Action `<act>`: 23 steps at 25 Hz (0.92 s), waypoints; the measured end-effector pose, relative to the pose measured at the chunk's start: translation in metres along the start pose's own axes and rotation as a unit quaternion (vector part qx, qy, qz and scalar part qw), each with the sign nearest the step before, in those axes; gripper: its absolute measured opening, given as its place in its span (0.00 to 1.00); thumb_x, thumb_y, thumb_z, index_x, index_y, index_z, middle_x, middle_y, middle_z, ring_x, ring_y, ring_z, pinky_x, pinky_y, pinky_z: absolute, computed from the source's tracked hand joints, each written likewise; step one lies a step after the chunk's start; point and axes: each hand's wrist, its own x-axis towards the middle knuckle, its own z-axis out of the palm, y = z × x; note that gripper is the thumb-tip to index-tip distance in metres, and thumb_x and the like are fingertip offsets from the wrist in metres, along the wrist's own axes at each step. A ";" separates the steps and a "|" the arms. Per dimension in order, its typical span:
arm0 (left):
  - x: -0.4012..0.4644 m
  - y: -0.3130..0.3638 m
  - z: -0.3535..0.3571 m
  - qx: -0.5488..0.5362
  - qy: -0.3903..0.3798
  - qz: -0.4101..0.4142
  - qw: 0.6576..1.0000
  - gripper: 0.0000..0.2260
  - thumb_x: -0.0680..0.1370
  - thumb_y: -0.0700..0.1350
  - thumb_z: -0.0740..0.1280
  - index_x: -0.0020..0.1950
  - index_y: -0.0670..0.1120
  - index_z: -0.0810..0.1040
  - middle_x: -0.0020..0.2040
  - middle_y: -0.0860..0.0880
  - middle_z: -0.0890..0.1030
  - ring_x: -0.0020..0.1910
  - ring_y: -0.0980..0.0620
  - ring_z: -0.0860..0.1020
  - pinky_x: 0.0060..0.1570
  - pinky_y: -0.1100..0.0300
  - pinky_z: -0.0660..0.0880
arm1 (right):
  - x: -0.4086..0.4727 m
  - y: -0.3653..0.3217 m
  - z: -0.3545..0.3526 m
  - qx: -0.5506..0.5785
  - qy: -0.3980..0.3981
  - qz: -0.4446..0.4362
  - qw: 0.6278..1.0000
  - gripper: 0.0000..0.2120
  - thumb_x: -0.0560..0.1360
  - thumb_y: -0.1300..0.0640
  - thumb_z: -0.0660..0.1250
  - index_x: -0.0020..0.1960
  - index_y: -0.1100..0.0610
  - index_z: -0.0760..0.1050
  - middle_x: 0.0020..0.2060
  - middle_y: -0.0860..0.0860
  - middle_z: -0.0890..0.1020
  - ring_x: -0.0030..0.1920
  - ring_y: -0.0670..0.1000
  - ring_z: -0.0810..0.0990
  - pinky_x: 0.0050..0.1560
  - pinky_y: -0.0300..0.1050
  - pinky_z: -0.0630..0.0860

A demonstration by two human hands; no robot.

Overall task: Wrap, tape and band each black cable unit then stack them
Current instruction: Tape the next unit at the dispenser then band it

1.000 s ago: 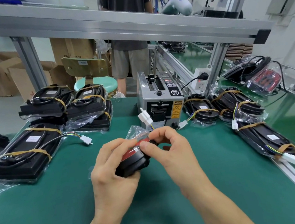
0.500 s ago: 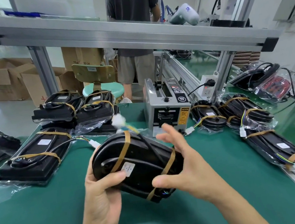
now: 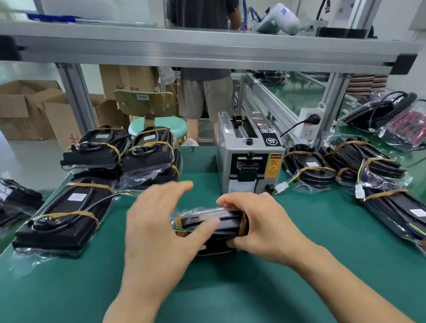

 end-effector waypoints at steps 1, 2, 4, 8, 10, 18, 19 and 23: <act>0.003 -0.001 0.004 0.015 -0.058 -0.069 0.996 0.19 0.67 0.56 0.74 0.56 0.51 0.81 0.54 0.56 0.80 0.57 0.54 0.75 0.60 0.61 0.67 | 0.001 0.000 0.003 0.017 -0.001 -0.005 1.000 0.33 0.59 0.55 0.78 0.62 0.49 0.74 0.56 0.41 0.79 0.57 0.43 0.74 0.52 0.39 0.61; 0.005 -0.004 0.006 0.008 -0.084 -0.126 0.988 0.14 0.67 0.53 0.75 0.51 0.52 0.82 0.49 0.57 0.81 0.53 0.53 0.77 0.57 0.59 0.69 | 0.002 0.000 0.006 0.031 -0.004 -0.016 0.999 0.32 0.59 0.55 0.78 0.62 0.49 0.74 0.56 0.41 0.79 0.56 0.43 0.74 0.55 0.39 0.62; 0.007 -0.012 0.007 -0.030 -0.071 -0.175 0.982 0.02 0.70 0.48 0.74 0.39 0.55 0.82 0.40 0.56 0.82 0.44 0.53 0.78 0.52 0.54 0.73 | 0.005 0.001 0.008 0.040 -0.007 -0.040 0.998 0.31 0.59 0.56 0.77 0.60 0.49 0.73 0.53 0.39 0.78 0.55 0.44 0.73 0.58 0.39 0.60; 0.011 -0.031 0.007 -0.120 -0.089 -0.214 0.965 0.08 0.73 0.41 0.71 0.35 0.51 0.82 0.33 0.55 0.82 0.35 0.53 0.77 0.42 0.59 0.72 | 0.006 0.005 0.004 0.041 -0.026 -0.068 0.997 0.28 0.61 0.50 0.77 0.59 0.48 0.73 0.50 0.35 0.74 0.54 0.42 0.71 0.60 0.39 0.59; 0.016 -0.034 0.010 -0.281 -0.124 -0.270 0.912 0.08 0.72 0.33 0.70 0.40 0.45 0.82 0.31 0.50 0.80 0.30 0.54 0.73 0.32 0.67 0.69 | 0.007 0.005 0.001 0.070 -0.035 -0.060 0.995 0.22 0.64 0.41 0.73 0.56 0.46 0.75 0.47 0.35 0.76 0.52 0.39 0.71 0.61 0.37 0.58; -0.015 -0.047 0.004 -0.163 -0.152 -0.122 0.967 0.06 0.74 0.53 0.71 0.51 0.59 0.81 0.52 0.64 0.81 0.52 0.66 0.77 0.54 0.73 0.68 | 0.036 -0.017 -0.001 0.126 -0.038 0.137 0.982 0.14 0.74 0.47 0.66 0.31 0.45 0.73 0.33 0.43 0.80 0.41 0.48 0.77 0.53 0.48 0.74; -0.022 -0.049 0.004 -0.121 -0.166 -0.115 0.972 0.15 0.69 0.60 0.72 0.55 0.63 0.78 0.54 0.67 0.79 0.55 0.68 0.75 0.54 0.74 0.67 | 0.039 -0.018 -0.002 0.112 -0.044 0.148 0.982 0.14 0.74 0.47 0.66 0.30 0.46 0.73 0.33 0.44 0.80 0.42 0.49 0.78 0.52 0.49 0.75; -0.037 -0.047 0.012 -0.059 -0.151 -0.069 0.984 0.34 0.64 0.63 0.67 0.69 0.72 0.61 0.66 0.70 0.68 0.61 0.65 0.69 0.60 0.61 0.65 | 0.041 -0.020 -0.003 0.110 -0.062 0.156 0.980 0.14 0.74 0.46 0.66 0.32 0.49 0.75 0.35 0.46 0.82 0.43 0.50 0.79 0.50 0.48 0.75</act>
